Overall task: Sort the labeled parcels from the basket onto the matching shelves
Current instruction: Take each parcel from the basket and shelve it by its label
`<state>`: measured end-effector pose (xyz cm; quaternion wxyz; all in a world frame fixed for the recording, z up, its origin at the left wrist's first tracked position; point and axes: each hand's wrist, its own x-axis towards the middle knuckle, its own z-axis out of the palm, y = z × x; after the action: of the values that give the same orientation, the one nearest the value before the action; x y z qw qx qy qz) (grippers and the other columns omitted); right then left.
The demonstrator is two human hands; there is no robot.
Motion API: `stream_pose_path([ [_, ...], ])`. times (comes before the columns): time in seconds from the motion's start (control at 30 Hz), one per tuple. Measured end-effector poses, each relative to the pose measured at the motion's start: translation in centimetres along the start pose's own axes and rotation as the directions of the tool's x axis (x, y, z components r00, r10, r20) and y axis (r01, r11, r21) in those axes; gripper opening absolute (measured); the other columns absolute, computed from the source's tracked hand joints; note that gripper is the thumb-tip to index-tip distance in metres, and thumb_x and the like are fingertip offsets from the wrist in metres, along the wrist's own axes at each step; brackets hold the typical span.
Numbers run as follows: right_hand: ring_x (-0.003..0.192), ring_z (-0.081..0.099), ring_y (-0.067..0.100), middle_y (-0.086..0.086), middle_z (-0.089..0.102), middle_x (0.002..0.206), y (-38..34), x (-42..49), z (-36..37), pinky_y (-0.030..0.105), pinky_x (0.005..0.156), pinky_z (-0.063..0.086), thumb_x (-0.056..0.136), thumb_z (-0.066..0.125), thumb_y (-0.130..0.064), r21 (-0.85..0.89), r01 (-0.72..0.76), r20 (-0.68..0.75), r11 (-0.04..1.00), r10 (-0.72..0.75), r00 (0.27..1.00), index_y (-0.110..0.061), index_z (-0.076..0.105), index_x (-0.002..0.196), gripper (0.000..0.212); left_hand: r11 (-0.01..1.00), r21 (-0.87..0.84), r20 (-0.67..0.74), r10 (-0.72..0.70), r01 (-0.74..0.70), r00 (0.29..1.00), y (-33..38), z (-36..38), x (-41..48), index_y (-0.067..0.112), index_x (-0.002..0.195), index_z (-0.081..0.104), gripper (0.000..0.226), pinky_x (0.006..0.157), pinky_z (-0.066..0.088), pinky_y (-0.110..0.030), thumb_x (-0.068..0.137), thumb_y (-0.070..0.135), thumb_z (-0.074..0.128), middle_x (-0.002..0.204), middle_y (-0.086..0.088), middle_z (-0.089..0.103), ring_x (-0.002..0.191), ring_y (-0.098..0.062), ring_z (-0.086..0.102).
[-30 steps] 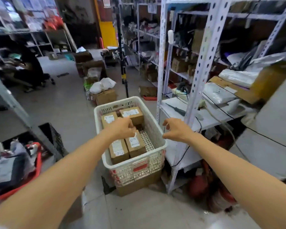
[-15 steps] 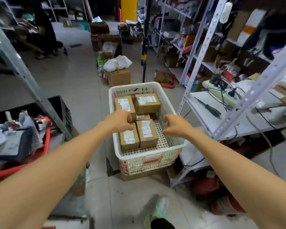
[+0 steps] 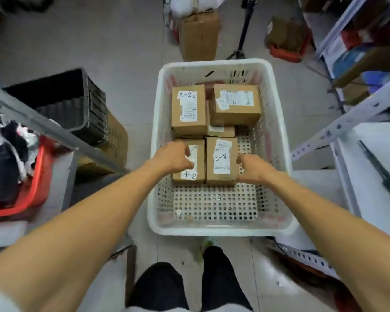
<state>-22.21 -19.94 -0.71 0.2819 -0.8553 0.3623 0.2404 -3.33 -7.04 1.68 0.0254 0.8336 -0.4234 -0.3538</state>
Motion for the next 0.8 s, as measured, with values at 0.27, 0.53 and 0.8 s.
stream_pose_path([
  [0.27,0.108,0.054,0.027,0.013,0.053,0.124,6.9,8.4,5.6,0.039,0.09,0.049,0.084,0.066,-0.024,0.041,-0.106,0.106,0.993,0.101,0.989,-0.007,0.046,0.127,0.051,0.992,-0.07,0.105,-0.098,0.106,0.99,1.0,8.8,12.0,0.013,0.128,0.05,0.053,0.091,0.05,-0.04,0.082,0.029,0.068,0.123,-0.009,0.059,0.11,-0.027,0.057],
  [0.53,0.129,0.04,0.034,0.017,0.034,0.144,10.2,15.3,11.0,0.04,0.102,0.038,0.082,0.073,-0.033,0.288,-0.222,0.003,0.932,0.231,0.973,-0.005,0.022,0.144,0.085,0.957,-0.227,0.085,-0.167,0.182,0.982,1.2,16.1,19.2,0.002,0.141,0.028,0.076,0.1,0.039,-0.038,0.081,0.019,0.071,0.139,-0.017,0.038,0.126,-0.033,0.042],
  [0.8,0.132,0.04,0.027,0.007,0.04,0.147,11.0,19.4,14.6,0.039,0.108,0.036,0.069,0.08,-0.007,0.583,-0.269,-0.005,0.767,0.334,0.943,-0.022,-0.004,0.153,0.119,0.921,-0.323,-0.016,-0.238,0.22,0.971,2.3,20.6,21.2,0.003,0.139,0.026,0.078,0.107,0.031,-0.035,0.076,0.018,0.07,0.136,-0.013,0.032,0.127,-0.03,0.032],
])
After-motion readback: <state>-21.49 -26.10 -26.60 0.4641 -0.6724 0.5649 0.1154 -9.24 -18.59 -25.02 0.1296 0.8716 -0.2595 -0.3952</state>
